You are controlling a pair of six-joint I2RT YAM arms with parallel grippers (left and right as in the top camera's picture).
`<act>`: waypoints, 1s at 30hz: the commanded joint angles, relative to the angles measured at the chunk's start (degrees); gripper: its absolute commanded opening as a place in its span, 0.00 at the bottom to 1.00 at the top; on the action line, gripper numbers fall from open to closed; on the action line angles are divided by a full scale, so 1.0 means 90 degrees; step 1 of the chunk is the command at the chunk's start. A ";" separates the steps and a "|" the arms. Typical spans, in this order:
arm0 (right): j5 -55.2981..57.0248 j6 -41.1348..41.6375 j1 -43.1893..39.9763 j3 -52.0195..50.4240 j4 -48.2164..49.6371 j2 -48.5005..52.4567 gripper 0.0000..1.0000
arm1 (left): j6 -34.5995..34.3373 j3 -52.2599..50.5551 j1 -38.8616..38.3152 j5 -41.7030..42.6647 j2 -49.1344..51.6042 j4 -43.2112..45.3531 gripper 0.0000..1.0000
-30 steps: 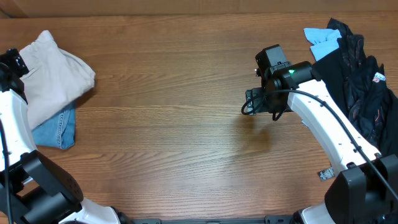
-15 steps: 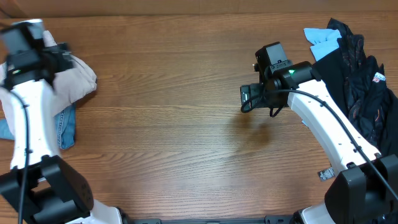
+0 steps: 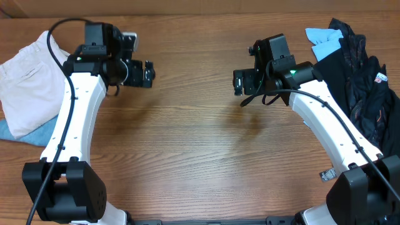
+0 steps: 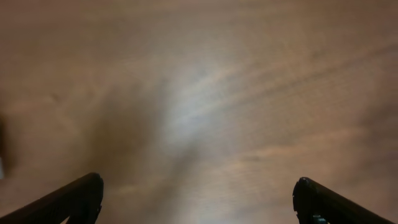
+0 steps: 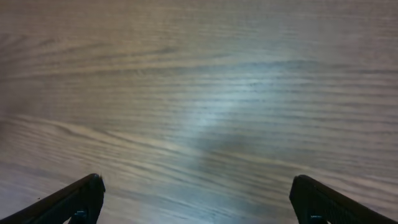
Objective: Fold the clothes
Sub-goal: 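Release the shorts and pull the left gripper back toward center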
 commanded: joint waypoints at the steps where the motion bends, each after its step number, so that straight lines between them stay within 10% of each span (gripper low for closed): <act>1: -0.0036 -0.0070 -0.0017 -0.0005 -0.0119 -0.0134 1.00 | -0.0143 0.0146 0.0012 0.0576 -0.0279 -0.0476 1.00; 18: 0.0595 0.0806 0.0002 -0.0163 -0.0782 -0.2620 1.00 | -0.0248 -0.1258 -0.0707 -0.0610 -0.3288 -0.0345 1.00; 30: 0.1061 0.0797 0.0002 -0.2895 -0.0022 -0.5821 1.00 | -0.0588 -0.3286 -0.1297 -0.1557 -0.5710 0.0546 1.00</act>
